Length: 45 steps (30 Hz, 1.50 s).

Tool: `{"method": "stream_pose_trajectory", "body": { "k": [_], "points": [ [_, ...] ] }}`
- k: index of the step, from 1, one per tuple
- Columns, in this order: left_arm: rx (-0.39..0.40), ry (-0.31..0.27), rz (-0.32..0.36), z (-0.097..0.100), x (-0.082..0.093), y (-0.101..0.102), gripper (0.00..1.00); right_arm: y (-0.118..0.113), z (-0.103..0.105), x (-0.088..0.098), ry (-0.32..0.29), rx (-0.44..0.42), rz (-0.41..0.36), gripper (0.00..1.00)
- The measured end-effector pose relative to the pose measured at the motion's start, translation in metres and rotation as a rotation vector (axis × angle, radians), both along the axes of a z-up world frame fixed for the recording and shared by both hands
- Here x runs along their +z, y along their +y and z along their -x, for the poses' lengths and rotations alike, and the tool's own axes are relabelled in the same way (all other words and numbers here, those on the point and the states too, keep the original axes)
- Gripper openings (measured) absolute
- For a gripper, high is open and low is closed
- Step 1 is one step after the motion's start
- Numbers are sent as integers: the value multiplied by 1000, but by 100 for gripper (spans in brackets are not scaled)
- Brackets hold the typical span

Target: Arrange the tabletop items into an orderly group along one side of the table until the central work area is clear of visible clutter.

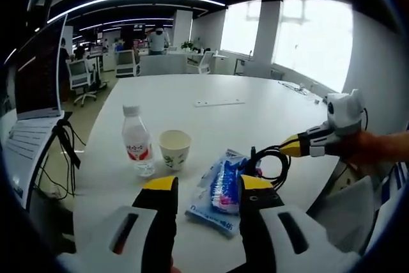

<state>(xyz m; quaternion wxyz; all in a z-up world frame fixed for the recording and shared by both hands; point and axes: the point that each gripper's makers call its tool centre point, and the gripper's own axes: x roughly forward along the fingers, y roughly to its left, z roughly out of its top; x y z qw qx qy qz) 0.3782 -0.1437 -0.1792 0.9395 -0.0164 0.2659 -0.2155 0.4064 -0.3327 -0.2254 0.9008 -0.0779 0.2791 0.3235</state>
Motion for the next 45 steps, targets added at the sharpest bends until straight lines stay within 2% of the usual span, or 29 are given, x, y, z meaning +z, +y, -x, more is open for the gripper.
{"method": "stream_pose_trajectory", "body": {
  "k": [10,22,27,40,45],
  "points": [
    [-11,0,1,0,0,-7,37,-28,0,7,-15,-52,6,0],
    [-11,3,-1,3,-1,-9,36,-65,3,0,11,-151,-13,0],
    [-9,2,-4,3,0,-9,36,-73,3,-6,40,-193,-50,0],
    [1,-1,-5,3,1,-5,36,-81,-6,-15,65,-234,-31,0],
    [3,1,-8,3,1,-4,36,-87,-8,-27,84,-251,-9,0]
  ]
}}
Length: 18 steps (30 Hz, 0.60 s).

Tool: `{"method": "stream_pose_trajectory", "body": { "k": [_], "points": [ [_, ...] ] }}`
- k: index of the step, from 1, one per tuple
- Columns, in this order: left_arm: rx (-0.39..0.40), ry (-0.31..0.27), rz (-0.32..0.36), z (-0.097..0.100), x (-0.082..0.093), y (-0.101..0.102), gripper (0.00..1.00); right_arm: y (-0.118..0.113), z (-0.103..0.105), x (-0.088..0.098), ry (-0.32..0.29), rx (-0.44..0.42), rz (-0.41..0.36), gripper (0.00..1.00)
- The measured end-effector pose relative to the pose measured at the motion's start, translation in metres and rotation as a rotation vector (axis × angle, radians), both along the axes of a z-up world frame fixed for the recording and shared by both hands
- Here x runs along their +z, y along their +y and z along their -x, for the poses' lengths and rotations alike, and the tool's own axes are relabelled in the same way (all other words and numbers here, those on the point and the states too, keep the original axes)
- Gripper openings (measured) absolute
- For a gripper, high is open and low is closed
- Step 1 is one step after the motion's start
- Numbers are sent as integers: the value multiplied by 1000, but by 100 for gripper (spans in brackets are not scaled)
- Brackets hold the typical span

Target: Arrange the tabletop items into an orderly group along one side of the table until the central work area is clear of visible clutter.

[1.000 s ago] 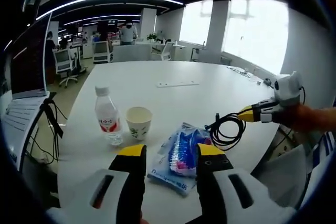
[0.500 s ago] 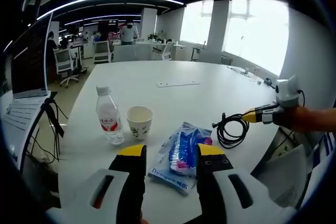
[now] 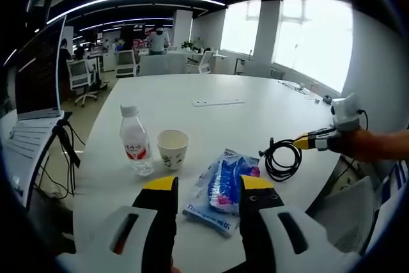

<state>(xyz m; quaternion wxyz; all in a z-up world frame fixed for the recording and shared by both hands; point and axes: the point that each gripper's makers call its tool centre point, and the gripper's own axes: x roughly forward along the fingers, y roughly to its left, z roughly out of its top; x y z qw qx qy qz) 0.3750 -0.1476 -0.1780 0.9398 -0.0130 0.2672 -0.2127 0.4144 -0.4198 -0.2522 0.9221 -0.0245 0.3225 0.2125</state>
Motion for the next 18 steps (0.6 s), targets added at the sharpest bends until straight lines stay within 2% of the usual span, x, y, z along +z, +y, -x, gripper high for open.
{"method": "stream_pose_trajectory", "body": {
  "k": [3,4,7,14,18],
  "points": [
    [3,2,-1,0,0,1,36,-4,0,-7,16,-5,15,0],
    [3,1,-1,0,0,1,36,-7,1,-10,22,10,52,0],
    [4,3,-3,1,-1,1,36,-9,1,-12,26,36,98,0],
    [11,7,-4,1,-2,2,36,-18,-3,-21,44,26,118,0],
    [17,10,-9,0,-4,4,36,-21,-2,-33,69,27,120,0]
  ]
}}
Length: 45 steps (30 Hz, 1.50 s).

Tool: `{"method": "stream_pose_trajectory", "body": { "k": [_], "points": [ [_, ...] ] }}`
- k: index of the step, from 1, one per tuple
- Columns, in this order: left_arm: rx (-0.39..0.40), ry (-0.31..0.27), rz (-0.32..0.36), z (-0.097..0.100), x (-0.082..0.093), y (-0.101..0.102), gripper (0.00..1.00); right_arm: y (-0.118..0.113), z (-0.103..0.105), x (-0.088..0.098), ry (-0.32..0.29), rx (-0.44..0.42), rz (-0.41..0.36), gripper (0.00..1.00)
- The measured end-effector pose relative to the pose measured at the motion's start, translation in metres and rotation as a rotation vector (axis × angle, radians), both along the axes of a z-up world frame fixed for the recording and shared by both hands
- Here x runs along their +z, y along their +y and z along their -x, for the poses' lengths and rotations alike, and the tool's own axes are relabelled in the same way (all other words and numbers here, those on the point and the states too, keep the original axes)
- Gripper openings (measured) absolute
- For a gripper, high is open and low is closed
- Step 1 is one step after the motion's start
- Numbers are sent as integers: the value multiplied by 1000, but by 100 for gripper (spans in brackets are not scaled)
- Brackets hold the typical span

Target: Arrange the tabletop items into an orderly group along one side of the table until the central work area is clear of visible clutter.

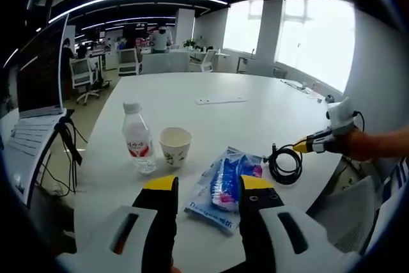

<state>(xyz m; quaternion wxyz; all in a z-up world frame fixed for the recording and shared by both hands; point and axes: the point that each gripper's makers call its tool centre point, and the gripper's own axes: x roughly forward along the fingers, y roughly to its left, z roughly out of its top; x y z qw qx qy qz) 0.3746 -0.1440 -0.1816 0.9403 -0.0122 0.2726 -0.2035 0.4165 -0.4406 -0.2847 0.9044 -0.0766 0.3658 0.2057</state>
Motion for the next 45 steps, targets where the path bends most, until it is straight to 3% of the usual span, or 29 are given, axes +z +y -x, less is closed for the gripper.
{"method": "stream_pose_trajectory", "body": {
  "k": [21,45],
  "points": [
    [12,11,-16,2,-3,-1,36,-8,9,-26,78,8,9,0],
    [16,21,-25,3,-6,-8,36,-20,15,-30,91,3,0,0]
  ]
}}
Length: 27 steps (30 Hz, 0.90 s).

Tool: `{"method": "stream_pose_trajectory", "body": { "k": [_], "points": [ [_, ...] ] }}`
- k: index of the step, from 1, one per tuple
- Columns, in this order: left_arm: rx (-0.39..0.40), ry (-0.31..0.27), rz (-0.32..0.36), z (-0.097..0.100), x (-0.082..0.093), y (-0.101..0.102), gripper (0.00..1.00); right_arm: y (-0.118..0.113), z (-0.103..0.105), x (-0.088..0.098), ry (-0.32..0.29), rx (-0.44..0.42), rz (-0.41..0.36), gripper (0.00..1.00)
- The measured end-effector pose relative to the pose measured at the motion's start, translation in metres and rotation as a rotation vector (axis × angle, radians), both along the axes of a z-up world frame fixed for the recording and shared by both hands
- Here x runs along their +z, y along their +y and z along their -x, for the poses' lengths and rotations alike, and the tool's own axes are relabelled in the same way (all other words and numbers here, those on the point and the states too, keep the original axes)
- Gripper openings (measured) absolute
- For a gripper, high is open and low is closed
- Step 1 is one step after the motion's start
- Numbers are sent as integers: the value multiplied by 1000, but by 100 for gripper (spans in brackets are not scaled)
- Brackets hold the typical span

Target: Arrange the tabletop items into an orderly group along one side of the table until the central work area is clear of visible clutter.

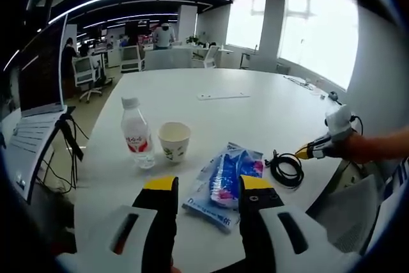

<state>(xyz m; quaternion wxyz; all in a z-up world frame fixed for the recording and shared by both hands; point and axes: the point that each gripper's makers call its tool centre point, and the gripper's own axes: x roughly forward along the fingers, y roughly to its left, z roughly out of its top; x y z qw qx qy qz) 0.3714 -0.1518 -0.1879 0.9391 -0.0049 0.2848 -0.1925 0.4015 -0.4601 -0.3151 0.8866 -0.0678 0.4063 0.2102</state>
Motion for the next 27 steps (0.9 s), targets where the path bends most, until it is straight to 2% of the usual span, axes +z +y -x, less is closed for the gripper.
{"method": "stream_pose_trajectory", "body": {
  "k": [6,19,27],
  "points": [
    [-4,1,0,0,0,-5,36,-6,0,0,-4,-4,-5,0],
    [-12,9,2,3,-4,-13,36,3,5,9,-24,3,-33,0],
    [-16,11,2,3,-4,-18,36,13,5,17,-34,36,-45,0]
  ]
}}
